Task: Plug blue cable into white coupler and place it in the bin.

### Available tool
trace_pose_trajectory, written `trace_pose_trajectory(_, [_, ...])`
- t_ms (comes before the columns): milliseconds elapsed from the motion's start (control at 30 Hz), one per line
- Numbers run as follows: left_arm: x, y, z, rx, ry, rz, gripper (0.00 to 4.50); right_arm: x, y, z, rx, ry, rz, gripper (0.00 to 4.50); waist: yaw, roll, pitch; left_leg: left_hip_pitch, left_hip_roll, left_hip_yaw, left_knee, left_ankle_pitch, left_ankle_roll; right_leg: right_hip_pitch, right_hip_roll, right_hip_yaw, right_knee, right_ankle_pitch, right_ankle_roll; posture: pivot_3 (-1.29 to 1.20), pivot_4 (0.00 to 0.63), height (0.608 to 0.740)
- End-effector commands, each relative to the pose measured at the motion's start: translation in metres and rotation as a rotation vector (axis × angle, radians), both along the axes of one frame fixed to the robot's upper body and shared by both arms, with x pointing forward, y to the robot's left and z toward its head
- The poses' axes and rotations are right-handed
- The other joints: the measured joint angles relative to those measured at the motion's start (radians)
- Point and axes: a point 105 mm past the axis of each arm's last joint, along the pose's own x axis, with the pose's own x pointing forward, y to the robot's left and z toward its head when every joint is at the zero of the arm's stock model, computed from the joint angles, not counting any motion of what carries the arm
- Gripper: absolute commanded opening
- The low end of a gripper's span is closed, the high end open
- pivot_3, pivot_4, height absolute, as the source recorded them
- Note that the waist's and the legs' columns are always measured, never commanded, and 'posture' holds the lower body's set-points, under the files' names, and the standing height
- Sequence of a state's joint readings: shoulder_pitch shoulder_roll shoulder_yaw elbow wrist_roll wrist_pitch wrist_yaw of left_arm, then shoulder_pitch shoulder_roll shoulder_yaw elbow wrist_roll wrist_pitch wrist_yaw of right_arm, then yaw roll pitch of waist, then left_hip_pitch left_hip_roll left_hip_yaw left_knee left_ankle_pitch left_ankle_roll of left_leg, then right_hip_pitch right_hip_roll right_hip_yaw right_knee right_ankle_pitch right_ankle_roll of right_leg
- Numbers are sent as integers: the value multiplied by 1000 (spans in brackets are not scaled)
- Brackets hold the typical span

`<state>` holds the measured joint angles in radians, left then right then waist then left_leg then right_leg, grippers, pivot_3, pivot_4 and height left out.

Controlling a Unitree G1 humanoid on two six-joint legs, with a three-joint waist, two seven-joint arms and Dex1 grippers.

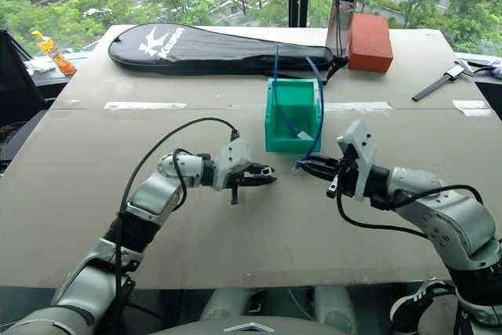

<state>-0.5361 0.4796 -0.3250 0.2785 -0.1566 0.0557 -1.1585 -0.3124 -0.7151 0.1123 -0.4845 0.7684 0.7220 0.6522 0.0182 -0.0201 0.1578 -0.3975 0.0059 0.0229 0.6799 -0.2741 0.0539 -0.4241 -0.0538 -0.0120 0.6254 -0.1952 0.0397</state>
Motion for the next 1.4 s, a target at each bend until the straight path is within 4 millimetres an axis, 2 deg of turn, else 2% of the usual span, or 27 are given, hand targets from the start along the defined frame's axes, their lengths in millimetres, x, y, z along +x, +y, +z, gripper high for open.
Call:
trace_pose_trajectory(33, [1,-7,-13,63,31,-96,395,9,10,-1,-89,-75,116,0,1,0,0,0,0,0,2,0,0,1,0,0,0,0,0,0,150,740])
trace_pose_trajectory(233, [4,-14,-6,66,30,-163,395,29,25,-6,-159,-141,212,0,2,0,0,-1,-2,-2,5,-1,1,3,0,0,0,0,1,0,150,740])
trace_pose_trajectory(500, [5,-12,1,94,11,-195,395,42,34,-10,-219,-175,281,0,0,0,0,-1,-2,-2,5,-1,1,2,0,0,0,2,4,0,150,740])
trace_pose_trajectory(900, [6,-18,6,103,-6,-207,395,38,49,-18,-215,-137,311,0,-3,0,0,-1,-1,-2,5,-1,1,2,0,0,1,2,4,0,150,740])
trace_pose_trajectory(1067, [7,-17,6,101,-6,-202,395,36,39,-36,-323,-122,328,0,-3,1,0,-1,-1,-2,5,-1,1,2,0,0,1,2,4,0,150,740])
trace_pose_trajectory(1400, [7,-17,6,99,-11,-194,395,35,36,-42,-389,-104,330,0,-3,1,-1,0,-1,-2,5,-1,1,3,0,0,1,2,4,0,150,740])
